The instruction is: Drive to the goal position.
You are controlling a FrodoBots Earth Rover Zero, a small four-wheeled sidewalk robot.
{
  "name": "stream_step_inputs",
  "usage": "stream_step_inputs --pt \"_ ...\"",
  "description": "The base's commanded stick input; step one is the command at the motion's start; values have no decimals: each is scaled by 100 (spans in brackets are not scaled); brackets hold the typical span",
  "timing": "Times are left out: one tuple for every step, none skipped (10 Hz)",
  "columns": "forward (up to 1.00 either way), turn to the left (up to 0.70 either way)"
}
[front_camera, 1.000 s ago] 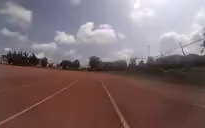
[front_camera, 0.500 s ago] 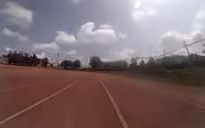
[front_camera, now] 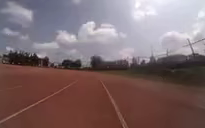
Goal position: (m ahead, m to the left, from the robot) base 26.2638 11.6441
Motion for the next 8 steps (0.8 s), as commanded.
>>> stream_step_inputs --pt "70 0" --pt "70 0" --pt "70 0" --pt "70 0" --pt "70 0" --pt "70 0" --pt "70 0" --pt "70 0"
